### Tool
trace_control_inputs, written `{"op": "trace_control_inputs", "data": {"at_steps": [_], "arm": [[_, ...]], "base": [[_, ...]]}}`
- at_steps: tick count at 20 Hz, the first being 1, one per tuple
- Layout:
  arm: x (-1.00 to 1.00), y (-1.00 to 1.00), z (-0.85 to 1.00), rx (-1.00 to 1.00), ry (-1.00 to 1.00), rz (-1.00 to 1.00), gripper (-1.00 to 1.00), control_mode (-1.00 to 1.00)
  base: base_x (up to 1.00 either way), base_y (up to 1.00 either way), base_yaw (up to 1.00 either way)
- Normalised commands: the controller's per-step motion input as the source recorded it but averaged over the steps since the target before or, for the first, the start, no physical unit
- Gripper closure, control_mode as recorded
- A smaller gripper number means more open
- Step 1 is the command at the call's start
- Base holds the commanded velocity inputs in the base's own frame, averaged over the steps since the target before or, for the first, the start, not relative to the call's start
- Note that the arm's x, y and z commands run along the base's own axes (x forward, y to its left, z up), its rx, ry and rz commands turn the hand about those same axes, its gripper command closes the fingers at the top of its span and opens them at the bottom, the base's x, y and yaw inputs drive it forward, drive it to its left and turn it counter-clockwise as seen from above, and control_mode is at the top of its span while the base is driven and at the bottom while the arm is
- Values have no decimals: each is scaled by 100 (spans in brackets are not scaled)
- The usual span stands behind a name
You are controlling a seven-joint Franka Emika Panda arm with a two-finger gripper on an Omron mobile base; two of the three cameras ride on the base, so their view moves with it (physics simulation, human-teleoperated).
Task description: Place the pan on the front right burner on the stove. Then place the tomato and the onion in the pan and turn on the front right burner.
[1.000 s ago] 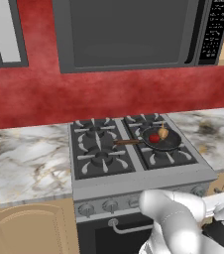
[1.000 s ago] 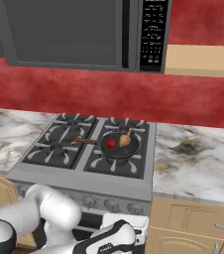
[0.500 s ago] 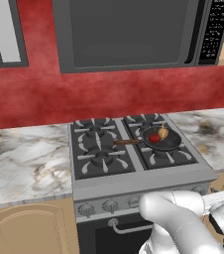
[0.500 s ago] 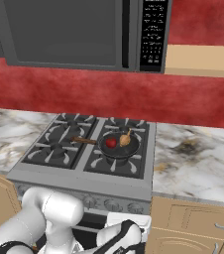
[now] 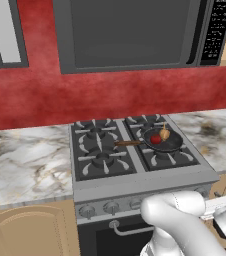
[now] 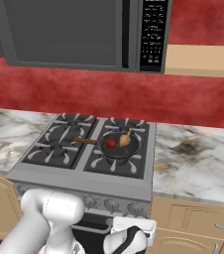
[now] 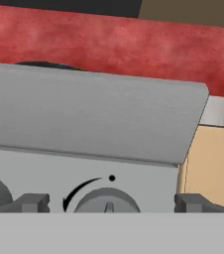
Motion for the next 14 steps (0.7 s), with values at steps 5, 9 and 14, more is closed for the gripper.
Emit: {"op": "trace_control_inputs", "data": {"at_steps": [5, 9, 14], "arm": [[12, 0, -11, 0, -3, 0, -100, -100], [2, 0, -1, 0, -6, 1, -100, -100], [1, 0, 0, 0, -6, 1, -100, -100]], "base": [[0, 0, 0], [0, 0, 0], [0, 0, 0]]}}
